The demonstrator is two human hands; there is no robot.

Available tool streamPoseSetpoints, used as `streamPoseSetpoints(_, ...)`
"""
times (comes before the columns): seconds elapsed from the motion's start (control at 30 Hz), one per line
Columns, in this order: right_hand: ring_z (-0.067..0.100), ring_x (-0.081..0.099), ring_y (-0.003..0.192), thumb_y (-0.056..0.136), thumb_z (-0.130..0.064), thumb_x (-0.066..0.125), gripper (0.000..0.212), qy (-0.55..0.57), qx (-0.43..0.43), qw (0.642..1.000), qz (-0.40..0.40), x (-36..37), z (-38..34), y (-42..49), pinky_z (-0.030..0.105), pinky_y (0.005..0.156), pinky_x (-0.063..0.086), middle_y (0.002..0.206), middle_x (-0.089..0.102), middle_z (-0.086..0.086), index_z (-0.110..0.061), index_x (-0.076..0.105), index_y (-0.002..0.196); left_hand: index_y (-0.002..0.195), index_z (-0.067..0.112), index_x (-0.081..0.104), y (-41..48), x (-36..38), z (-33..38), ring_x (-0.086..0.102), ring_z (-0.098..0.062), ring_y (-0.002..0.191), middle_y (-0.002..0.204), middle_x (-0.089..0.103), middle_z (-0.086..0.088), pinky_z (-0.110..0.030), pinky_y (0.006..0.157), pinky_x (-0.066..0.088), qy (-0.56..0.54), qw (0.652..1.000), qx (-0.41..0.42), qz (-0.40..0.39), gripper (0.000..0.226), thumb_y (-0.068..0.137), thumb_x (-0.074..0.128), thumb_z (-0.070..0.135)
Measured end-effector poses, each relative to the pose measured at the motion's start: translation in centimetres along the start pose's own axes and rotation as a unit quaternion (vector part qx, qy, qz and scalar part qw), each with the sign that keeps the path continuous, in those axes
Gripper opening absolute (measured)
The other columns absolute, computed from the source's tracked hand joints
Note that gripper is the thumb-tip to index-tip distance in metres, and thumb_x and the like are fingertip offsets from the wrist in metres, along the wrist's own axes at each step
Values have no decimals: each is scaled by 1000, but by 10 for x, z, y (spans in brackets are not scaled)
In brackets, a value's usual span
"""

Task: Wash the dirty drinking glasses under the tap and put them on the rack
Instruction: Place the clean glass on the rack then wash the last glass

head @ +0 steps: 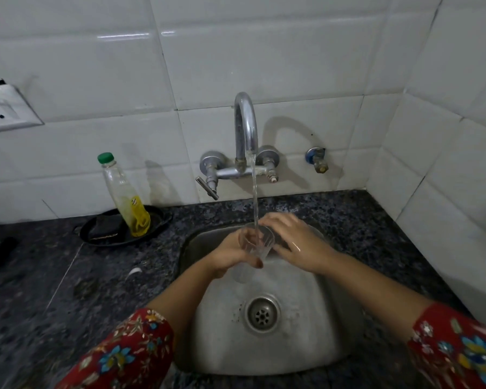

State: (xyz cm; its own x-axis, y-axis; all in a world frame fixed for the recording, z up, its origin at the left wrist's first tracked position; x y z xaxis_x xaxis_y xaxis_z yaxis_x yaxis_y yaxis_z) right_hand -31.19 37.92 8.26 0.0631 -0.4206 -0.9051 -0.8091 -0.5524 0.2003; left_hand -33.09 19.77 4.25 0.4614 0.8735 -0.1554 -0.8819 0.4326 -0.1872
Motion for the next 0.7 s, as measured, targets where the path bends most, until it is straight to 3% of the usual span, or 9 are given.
streamPoseSetpoints(0.07, 15, 38, 131, 84, -5, 55, 47, -126, -134, 982, -37, -3, 1, 4, 35, 111, 15, 136, 50, -5, -25, 53, 126, 119, 1, 58, 4, -8, 0, 61, -32, 113, 118, 64, -17, -47, 99, 48, 16, 1000, 3, -24, 71, 52, 81, -2)
streamPoseSetpoints(0.13, 16, 53, 120, 80, -2, 53, 41, -195, -161, 962, -102, 4, -1, 8, 45, 114, 17, 120, 64, -4, -25, 62, 112, 114, 3, 59, 4, -5, 5, 64, -27, 104, 110, 66, -13, -43, 92, 51, 74, 997, 14, -23, 67, 51, 80, -1)
streamPoseSetpoints(0.2, 22, 60, 108, 81, -4, 53, 31, -175, -69, 968, -167, 11, -16, 15, 44, 105, 34, 108, 68, 4, -21, 68, 101, 108, 5, 59, 1, 10, 8, 64, -16, 92, 98, 66, -5, -31, 83, 53, 117, 991, 49, 45, 59, 53, 78, -4)
streamPoseSetpoints(0.23, 27, 62, 100, 82, -5, 53, 25, -132, -4, 971, -197, 11, -24, 20, 38, 91, 43, 103, 68, 10, -17, 69, 96, 107, 5, 58, -3, 18, 10, 62, -8, 86, 94, 64, 0, -20, 78, 51, 127, 984, 71, 100, 55, 57, 77, -8)
streamPoseSetpoints(0.3, 29, 60, 86, 83, -3, 52, 21, -82, 39, 968, -235, 8, -33, 28, 33, 71, 42, 91, 65, 12, -15, 69, 87, 107, 5, 56, -8, 23, 8, 61, 0, 83, 93, 63, 2, -13, 75, 49, 100, 977, 103, 158, 48, 65, 74, -11)
streamPoseSetpoints(0.43, 28, 60, 86, 85, -2, 50, 31, -199, -78, 934, -286, -10, -39, 30, 34, 65, 42, 99, 64, 8, -19, 67, 104, 122, 8, 53, -14, 0, -5, 62, -8, 108, 119, 61, -5, -22, 91, 49, 111, 987, 117, 20, 74, 58, 85, -10)
streamPoseSetpoints(0.53, 31, 63, 89, 85, 0, 49, 26, -302, -114, 917, -235, -1, -44, 29, 36, 66, 48, 101, 66, 11, -12, 66, 102, 121, 14, 58, -11, -5, -9, 63, -7, 109, 118, 65, -2, -23, 93, 48, 140, 986, 89, 32, 69, 59, 86, -2)
streamPoseSetpoints(0.63, 27, 66, 95, 82, -4, 54, 25, -52, 72, 984, -152, 19, -28, 30, 37, 82, 53, 103, 71, 6, -18, 72, 94, 110, 24, 60, -12, 9, -7, 66, -11, 94, 104, 69, 1, -38, 87, 55, 152, 980, 44, 124, 55, 60, 81, 16)
streamPoseSetpoints(0.7, 18, 68, 95, 74, 6, 56, 39, 196, 164, 965, -60, 28, -24, 23, 37, 89, 54, 99, 74, -1, -25, 76, 87, 97, 35, 55, -20, 15, 0, 65, -7, 86, 93, 68, 12, -34, 76, 54, 222, 952, -1, 213, 45, 58, 77, 32)
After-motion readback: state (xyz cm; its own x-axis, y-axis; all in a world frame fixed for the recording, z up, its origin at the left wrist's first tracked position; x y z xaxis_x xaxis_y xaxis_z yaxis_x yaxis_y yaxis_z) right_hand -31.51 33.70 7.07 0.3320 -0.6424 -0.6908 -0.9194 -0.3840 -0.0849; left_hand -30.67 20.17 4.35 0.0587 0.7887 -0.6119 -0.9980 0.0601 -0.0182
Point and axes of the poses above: each hand's wrist, its own y-axis towards the middle knuckle, its own x-axis out of the palm, z = x × y, the point moved 2 cm from there along y, towards the middle knuckle
